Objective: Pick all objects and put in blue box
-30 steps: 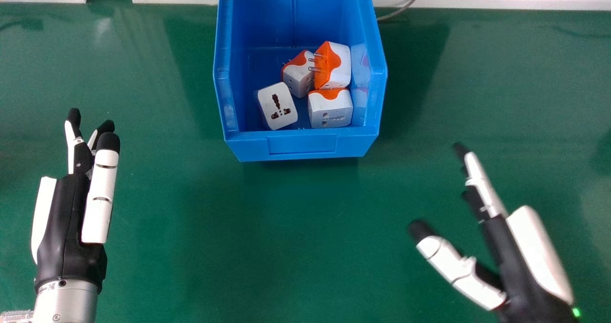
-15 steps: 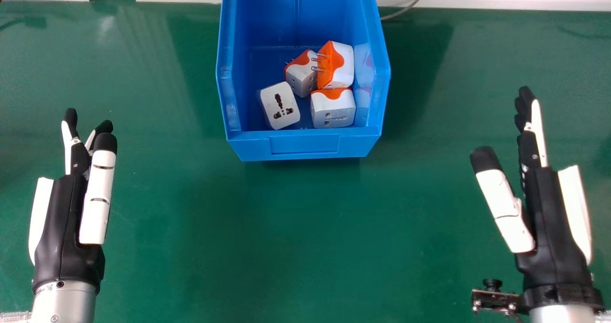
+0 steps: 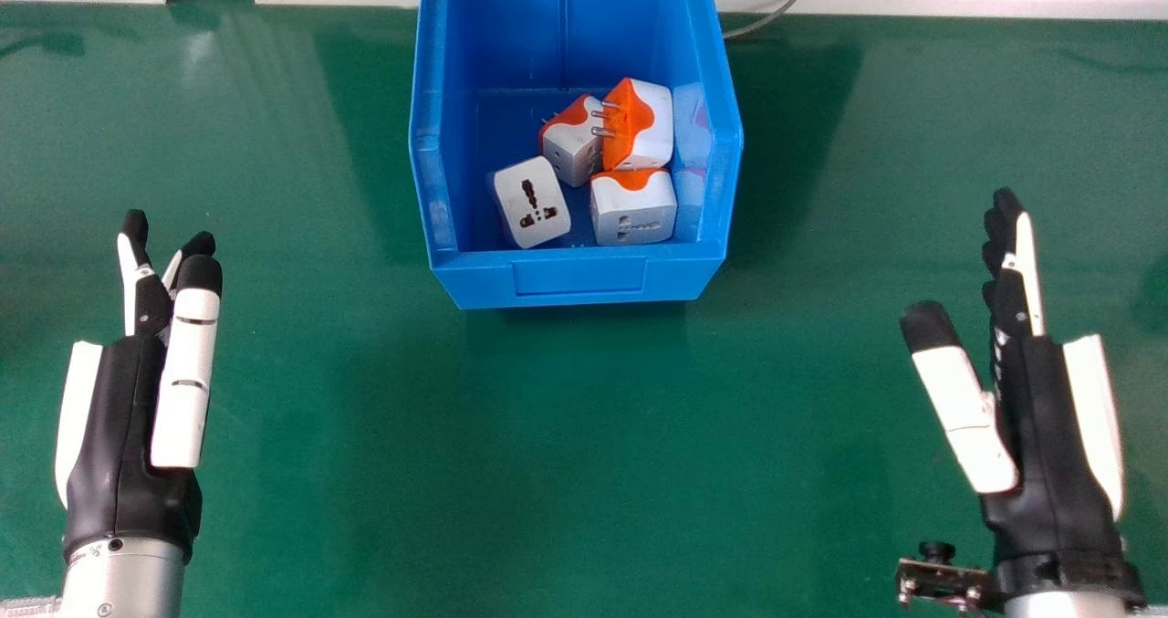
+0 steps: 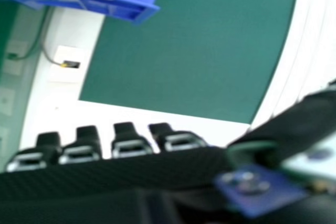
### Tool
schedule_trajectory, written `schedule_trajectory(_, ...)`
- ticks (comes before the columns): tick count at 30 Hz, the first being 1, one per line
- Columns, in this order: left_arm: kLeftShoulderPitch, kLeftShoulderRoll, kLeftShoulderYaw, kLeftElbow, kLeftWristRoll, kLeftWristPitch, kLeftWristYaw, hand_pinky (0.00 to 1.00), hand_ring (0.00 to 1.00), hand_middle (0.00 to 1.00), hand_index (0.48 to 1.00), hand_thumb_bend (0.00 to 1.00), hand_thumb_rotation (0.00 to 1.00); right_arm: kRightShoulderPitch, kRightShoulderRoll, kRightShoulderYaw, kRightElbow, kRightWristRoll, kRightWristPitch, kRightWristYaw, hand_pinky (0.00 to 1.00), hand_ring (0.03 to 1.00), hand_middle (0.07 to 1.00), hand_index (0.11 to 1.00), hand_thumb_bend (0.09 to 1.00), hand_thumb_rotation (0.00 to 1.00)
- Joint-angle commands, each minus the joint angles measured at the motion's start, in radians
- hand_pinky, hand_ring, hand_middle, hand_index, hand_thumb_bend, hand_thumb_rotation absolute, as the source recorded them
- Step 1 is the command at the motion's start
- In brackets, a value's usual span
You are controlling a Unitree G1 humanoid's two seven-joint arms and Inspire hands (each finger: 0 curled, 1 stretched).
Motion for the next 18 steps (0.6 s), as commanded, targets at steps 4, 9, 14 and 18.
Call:
schedule_trajectory(4,-0.013,0.016,0.007,0.014,-0.003,-0.052,-0.004,1.0,0.97,0.96,0.985,0.53,1.0,-0.006,0.011,-0.015,-0.004,0.022,-0.028,0.008,1.0,1.0,1.0,1.0,0.555,1.0)
schedule_trajectory(9,-0.004,0.015,0.003,0.009,0.013,-0.057,0.006,0.97,0.95,0.95,0.971,0.52,1.0,-0.01,0.023,-0.016,0.004,0.031,-0.032,0.012,1.0,1.0,1.0,1.0,0.558,1.0)
schedule_trajectory(14,-0.001,0.01,0.006,0.018,0.003,-0.07,0.0,0.96,0.94,0.94,0.96,0.52,1.0,-0.011,0.033,-0.011,-0.001,0.06,-0.029,0.034,0.97,1.0,1.0,1.0,0.501,1.0)
schedule_trajectory(18,0.002,0.01,0.007,0.027,0.023,-0.076,0.013,0.95,0.92,0.92,0.952,0.54,1.0,-0.007,0.047,-0.004,-0.02,0.063,-0.015,0.045,0.95,1.0,1.0,1.0,0.51,1.0)
